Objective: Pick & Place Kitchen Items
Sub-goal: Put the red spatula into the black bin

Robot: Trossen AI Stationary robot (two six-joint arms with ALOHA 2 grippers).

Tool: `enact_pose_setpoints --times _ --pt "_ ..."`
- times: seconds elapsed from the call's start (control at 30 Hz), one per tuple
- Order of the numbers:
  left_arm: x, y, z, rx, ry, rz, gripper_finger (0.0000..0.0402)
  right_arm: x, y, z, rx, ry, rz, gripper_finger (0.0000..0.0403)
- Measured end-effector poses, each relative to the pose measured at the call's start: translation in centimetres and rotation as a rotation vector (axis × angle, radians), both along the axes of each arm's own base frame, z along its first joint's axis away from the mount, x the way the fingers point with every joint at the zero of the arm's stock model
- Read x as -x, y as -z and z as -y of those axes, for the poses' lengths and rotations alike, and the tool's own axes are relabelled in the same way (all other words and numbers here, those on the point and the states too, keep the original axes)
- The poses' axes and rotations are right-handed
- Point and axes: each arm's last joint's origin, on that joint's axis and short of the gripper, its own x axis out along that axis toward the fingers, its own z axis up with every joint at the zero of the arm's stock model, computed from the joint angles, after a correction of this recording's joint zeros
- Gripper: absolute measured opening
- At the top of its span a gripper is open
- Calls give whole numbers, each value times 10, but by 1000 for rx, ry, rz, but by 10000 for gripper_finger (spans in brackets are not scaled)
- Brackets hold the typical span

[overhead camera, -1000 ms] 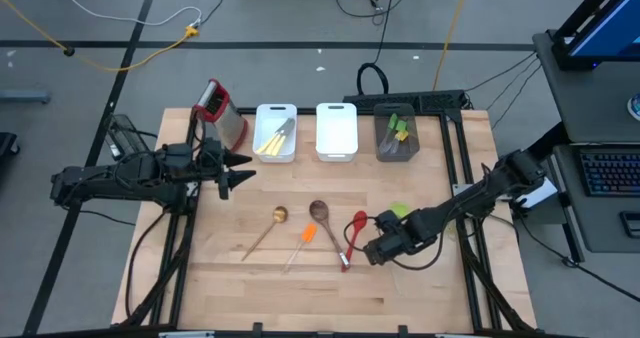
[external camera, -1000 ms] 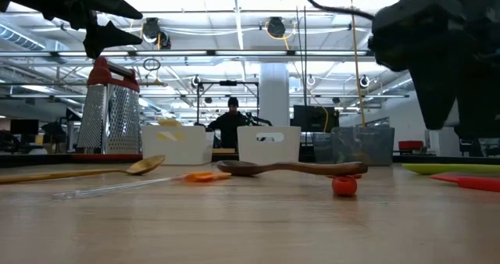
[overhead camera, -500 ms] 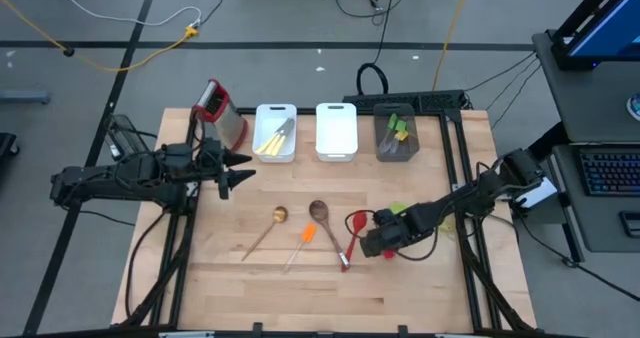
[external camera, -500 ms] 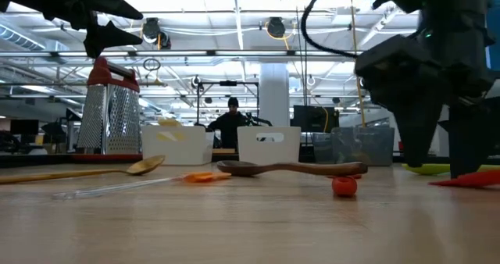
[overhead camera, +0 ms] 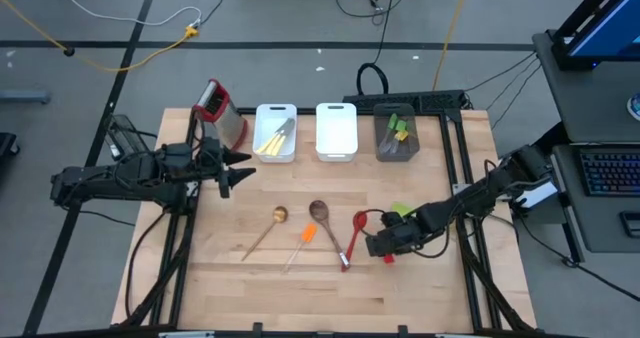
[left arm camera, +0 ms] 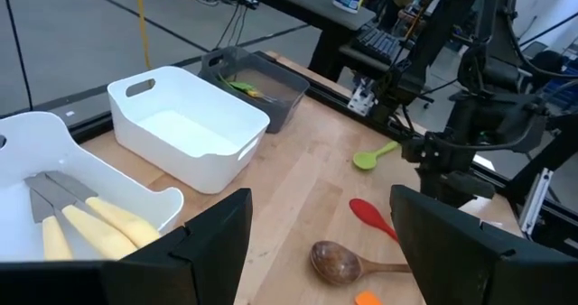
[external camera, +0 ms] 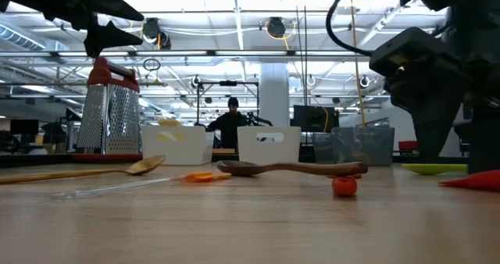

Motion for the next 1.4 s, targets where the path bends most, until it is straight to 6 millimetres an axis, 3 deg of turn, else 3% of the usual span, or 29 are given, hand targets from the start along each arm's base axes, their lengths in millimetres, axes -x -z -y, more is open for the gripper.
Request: enact_pose_setpoints --times 0.4,0.67,1.03,1.2,1.4 --pt "0 0 0 4 -1 3 269 -2 -5 8 101 -36 61 204" --pt "0 0 0 4 -2 2 269 5 -26 14 135 -53 121 180" --pt "0 0 0 6 -2 3 269 -5 -44 8 98 -150 325 184" --pt "0 0 0 9 -3 4 269 3 -44 2 168 -132 254 184" --pt "0 0 0 9 -2 4 269 9 -81 -14 223 -152 116 185"
